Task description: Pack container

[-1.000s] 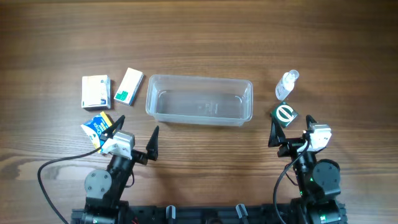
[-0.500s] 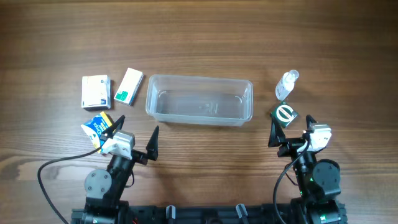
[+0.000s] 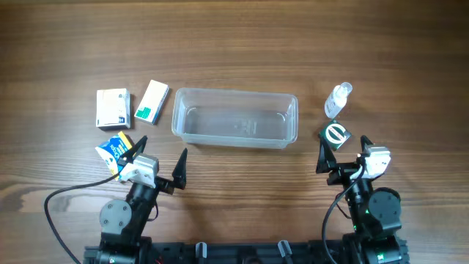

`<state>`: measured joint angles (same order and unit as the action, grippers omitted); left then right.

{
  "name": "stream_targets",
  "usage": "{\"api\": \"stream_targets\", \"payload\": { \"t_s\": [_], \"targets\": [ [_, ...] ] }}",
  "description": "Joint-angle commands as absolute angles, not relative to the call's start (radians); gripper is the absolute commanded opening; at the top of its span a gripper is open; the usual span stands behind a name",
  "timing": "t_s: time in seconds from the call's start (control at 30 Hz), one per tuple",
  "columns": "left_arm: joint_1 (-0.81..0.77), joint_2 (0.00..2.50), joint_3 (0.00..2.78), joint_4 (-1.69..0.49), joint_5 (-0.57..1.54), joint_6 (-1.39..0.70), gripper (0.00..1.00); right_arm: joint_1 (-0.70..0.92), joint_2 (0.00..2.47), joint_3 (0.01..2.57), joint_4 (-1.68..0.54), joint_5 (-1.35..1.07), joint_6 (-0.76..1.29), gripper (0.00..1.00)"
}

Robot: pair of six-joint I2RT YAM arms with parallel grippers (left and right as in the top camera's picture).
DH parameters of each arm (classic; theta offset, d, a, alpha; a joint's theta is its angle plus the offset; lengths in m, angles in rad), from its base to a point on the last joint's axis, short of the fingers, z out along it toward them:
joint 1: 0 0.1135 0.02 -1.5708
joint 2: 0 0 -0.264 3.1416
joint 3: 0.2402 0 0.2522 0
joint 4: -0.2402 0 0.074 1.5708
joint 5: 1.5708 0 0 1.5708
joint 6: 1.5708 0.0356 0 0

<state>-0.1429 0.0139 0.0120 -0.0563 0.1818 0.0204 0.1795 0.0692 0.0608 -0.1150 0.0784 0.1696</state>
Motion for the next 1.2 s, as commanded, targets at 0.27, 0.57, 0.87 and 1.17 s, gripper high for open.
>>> {"api": "stream_targets", "payload": {
  "t_s": [0.27, 0.57, 0.87, 1.17],
  "targets": [
    [-0.136, 0.007, 0.006, -0.057, 0.19, 0.014, 1.0, 0.176, 0.07, 0.057, -0.11, 0.066, 0.159, 1.0],
    [-0.136, 0.007, 0.006, -0.057, 0.19, 0.014, 1.0, 0.176, 0.07, 0.057, -0.11, 0.065, 0.159, 1.0],
    [-0.136, 0.007, 0.006, 0.037, 0.137, 0.202, 1.0, 0.176, 0.07, 0.057, -0.11, 0.066, 0.159, 1.0],
    [-0.138, 0.007, 0.006, 0.036, 0.141, 0.173, 1.0, 0.176, 0.07, 0.057, -0.11, 0.066, 0.159, 1.0]
  ]
}}
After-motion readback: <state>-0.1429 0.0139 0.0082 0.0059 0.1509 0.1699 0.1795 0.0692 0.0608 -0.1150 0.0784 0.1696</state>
